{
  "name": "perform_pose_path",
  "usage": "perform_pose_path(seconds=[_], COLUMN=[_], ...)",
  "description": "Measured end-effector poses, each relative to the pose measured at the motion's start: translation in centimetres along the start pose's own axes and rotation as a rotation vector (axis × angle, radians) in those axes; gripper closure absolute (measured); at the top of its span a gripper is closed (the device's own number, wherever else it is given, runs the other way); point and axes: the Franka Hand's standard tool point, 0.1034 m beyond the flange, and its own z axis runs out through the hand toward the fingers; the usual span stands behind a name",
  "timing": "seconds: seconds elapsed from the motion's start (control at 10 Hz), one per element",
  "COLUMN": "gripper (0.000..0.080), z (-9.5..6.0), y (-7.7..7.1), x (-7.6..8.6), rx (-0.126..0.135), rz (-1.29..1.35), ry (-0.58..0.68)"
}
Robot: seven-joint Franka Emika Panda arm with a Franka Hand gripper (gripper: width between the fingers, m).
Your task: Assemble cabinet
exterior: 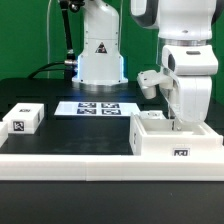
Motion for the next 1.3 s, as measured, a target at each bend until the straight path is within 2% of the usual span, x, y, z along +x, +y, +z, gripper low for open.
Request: perform_pose_path(seconds=[0.1, 0.3, 0.4, 0.5, 0.8, 1.1, 1.3], gripper=[0.0496, 0.0136, 0.0136, 0.0025, 0.0002, 0.0002, 0.0002], z=[0.0, 0.0, 0.0, 0.0, -0.1, -2.4, -3.9], y=[0.0, 0.0, 0.0, 0.0, 0.0, -1.0, -2.4], x=[0.0, -0.1, -0.1, -0.1, -0.2, -0.1, 0.6], rx=[0.0, 0.0, 0.0, 0.0, -0.001, -0.015, -0.028], rz=[0.0, 0.002, 0.002, 0.003, 0.003, -0.005, 0.007], ry=[0.0, 0.0, 0.0, 0.0, -0.001, -0.01, -0.014])
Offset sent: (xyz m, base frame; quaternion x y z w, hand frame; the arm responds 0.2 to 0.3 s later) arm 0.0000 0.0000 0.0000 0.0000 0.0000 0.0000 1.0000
